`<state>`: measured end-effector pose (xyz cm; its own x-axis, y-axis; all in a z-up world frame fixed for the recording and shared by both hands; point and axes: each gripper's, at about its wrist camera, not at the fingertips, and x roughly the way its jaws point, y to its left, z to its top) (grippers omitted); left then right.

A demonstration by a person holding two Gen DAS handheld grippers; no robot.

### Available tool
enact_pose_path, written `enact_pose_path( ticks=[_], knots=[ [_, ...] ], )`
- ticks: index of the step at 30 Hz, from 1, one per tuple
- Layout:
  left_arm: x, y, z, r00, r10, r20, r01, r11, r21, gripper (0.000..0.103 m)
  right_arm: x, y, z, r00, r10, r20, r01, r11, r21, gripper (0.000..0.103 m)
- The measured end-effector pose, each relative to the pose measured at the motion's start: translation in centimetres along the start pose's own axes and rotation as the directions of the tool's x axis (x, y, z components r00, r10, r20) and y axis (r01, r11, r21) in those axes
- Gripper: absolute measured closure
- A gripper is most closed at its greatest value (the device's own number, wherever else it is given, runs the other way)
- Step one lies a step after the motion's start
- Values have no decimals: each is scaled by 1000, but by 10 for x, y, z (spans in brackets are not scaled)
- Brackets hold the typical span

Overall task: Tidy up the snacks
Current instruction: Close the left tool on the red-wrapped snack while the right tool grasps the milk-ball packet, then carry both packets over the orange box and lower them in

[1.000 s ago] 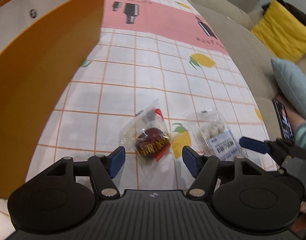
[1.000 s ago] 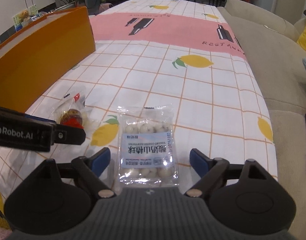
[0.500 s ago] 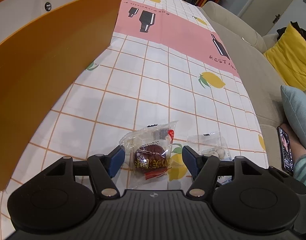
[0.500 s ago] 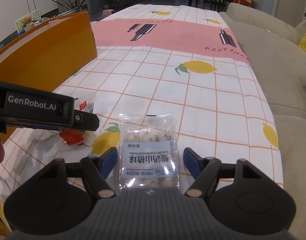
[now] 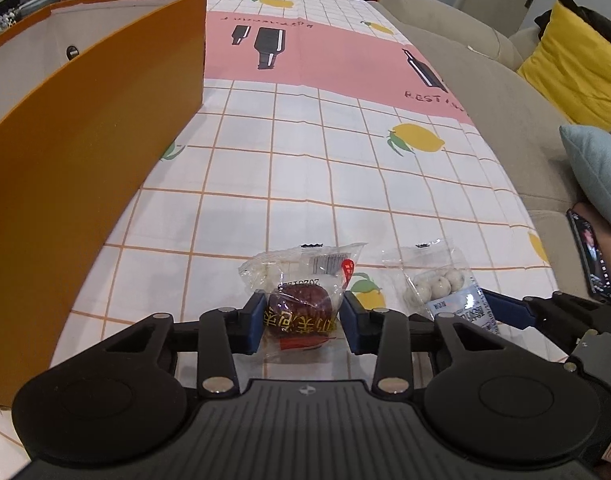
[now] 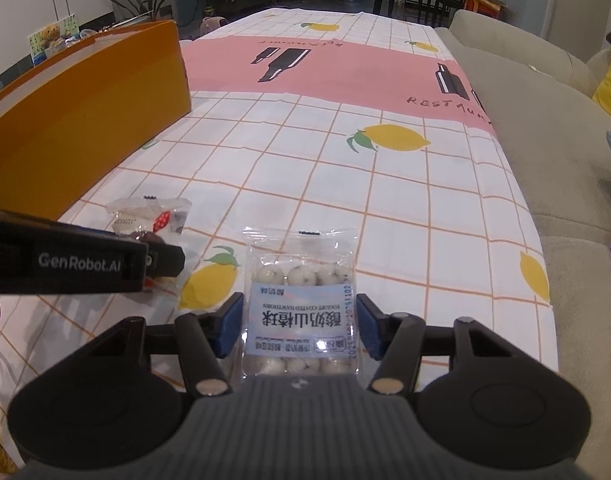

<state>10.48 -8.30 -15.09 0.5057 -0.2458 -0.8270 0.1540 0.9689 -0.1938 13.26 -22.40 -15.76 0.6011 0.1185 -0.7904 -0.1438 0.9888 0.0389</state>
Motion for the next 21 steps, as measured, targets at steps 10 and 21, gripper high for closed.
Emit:
enact_pose_path(
  ticks=[10,21],
  knots=[
    [-28,-5,18,999,-20,31,18,998,62,60,-19,1,14,998,22,51,-24,999,35,48],
    [-88,-2,64,995,-48,87,31,982,185,60,-50,25,46,986,83,147,-82,997,-12,48]
  ],
)
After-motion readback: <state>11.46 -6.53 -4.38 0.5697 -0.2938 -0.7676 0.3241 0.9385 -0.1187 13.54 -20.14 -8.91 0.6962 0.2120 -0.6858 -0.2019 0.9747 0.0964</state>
